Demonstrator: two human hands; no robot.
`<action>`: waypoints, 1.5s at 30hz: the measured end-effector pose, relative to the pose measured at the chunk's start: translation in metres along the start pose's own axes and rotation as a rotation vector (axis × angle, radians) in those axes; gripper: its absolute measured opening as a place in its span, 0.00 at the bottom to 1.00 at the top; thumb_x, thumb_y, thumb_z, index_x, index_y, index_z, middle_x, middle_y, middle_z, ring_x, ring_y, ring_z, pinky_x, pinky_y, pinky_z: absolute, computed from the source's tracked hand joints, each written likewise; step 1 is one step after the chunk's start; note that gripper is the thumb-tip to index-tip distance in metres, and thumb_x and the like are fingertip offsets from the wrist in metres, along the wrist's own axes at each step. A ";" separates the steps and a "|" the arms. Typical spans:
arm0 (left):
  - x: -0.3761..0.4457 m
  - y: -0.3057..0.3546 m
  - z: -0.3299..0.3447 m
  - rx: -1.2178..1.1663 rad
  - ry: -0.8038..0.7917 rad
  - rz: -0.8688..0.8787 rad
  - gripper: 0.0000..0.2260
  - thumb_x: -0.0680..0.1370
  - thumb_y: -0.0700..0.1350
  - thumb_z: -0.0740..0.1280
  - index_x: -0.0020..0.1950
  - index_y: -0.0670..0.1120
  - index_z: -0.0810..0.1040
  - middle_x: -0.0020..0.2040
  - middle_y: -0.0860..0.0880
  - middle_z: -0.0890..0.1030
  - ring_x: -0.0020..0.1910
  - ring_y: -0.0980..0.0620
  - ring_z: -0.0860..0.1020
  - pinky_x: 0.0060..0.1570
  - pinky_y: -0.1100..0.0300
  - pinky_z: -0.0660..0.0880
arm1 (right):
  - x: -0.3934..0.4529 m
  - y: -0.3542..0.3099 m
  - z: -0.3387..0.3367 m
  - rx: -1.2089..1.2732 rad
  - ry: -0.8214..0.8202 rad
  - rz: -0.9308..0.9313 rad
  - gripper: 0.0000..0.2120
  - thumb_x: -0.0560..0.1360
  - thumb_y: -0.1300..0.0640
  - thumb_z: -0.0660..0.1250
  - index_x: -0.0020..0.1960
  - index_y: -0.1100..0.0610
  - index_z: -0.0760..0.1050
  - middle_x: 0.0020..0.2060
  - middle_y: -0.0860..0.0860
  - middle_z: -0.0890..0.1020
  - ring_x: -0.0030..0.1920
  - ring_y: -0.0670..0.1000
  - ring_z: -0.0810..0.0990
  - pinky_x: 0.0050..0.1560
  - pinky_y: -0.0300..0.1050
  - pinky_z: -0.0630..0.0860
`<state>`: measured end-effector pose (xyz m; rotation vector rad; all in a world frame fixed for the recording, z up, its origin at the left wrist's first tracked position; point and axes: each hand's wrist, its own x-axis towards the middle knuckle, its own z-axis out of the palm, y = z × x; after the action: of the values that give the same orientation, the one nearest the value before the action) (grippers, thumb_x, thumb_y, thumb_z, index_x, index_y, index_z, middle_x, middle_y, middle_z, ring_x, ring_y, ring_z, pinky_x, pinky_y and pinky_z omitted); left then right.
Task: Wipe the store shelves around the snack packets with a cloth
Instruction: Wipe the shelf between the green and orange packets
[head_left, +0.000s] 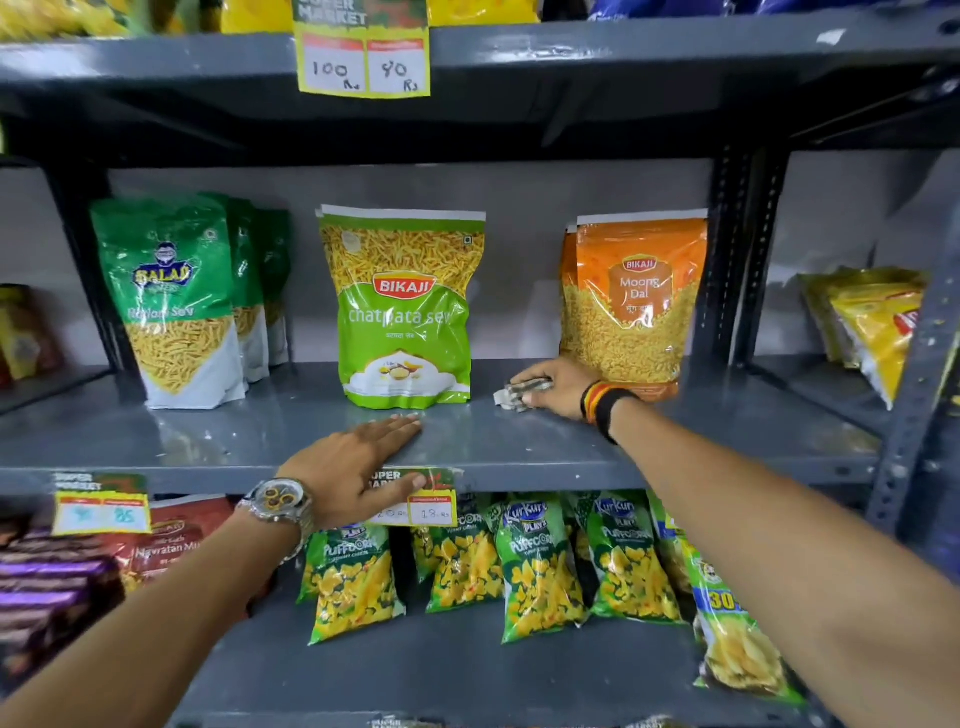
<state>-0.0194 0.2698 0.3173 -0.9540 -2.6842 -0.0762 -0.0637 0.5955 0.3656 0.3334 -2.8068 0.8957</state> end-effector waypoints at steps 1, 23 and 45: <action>-0.001 0.001 0.001 0.007 0.001 -0.016 0.38 0.78 0.73 0.50 0.83 0.54 0.55 0.82 0.54 0.60 0.79 0.53 0.62 0.75 0.50 0.65 | -0.008 -0.003 0.005 -0.029 0.014 -0.047 0.15 0.75 0.59 0.69 0.61 0.51 0.80 0.60 0.51 0.82 0.59 0.49 0.80 0.55 0.36 0.70; -0.004 0.014 -0.009 -0.005 -0.026 -0.066 0.44 0.74 0.78 0.44 0.82 0.53 0.58 0.81 0.51 0.63 0.79 0.49 0.64 0.76 0.47 0.64 | -0.088 0.014 -0.049 0.080 0.158 -0.002 0.15 0.76 0.62 0.68 0.61 0.50 0.80 0.60 0.51 0.82 0.60 0.57 0.79 0.65 0.53 0.74; 0.083 0.107 0.020 0.052 0.018 0.167 0.39 0.79 0.72 0.48 0.82 0.49 0.57 0.81 0.48 0.63 0.76 0.47 0.68 0.72 0.47 0.69 | -0.068 0.063 -0.066 -0.057 0.099 0.097 0.15 0.77 0.63 0.67 0.63 0.55 0.79 0.55 0.50 0.80 0.59 0.53 0.77 0.56 0.40 0.68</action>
<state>-0.0188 0.4061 0.3173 -1.1511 -2.5655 0.0193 -0.0084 0.6949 0.3686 0.1419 -2.7704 0.8251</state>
